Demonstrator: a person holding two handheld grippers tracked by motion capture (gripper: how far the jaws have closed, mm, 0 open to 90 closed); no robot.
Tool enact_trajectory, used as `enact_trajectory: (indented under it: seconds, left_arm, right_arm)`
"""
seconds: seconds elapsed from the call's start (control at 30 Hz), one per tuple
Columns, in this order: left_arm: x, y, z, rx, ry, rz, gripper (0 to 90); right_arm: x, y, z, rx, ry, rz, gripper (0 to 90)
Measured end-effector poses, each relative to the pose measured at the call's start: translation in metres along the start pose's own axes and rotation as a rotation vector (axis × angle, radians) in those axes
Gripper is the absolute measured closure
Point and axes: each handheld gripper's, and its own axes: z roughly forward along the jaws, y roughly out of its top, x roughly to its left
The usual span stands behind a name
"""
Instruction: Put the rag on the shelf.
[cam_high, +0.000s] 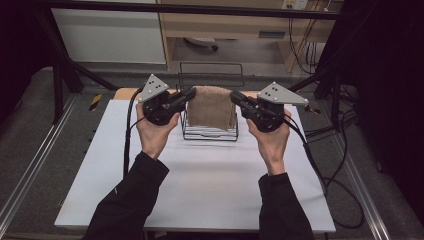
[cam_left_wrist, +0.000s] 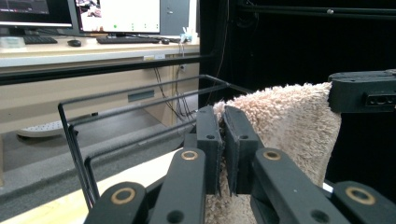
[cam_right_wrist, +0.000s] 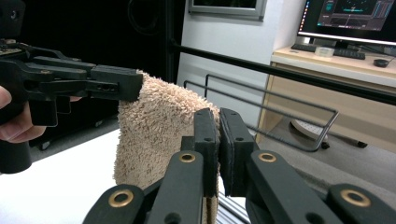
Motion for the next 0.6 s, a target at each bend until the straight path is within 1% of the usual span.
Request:
enact_trajectory:
  seconds: [0.23, 0.37, 0.5, 0.6]
  left_arm:
    - [0.003, 0.013, 0.004, -0.017, 0.006, -0.001, 85.1]
    - [0.004, 0.021, 0.004, -0.029, 0.011, 0.009, 85.1]
    - [0.006, 0.030, 0.006, -0.033, 0.018, 0.021, 85.0]
    - [0.008, 0.037, 0.006, -0.046, 0.028, 0.026, 85.1]
  right_arm:
    - [-0.005, 0.015, 0.004, -0.019, -0.012, -0.011, 86.6]
    - [-0.007, 0.020, 0.005, -0.020, -0.016, -0.017, 86.6]
    - [-0.008, 0.029, 0.006, -0.034, -0.020, -0.018, 86.6]
    - [-0.009, 0.034, 0.008, -0.043, -0.024, -0.023, 86.6]
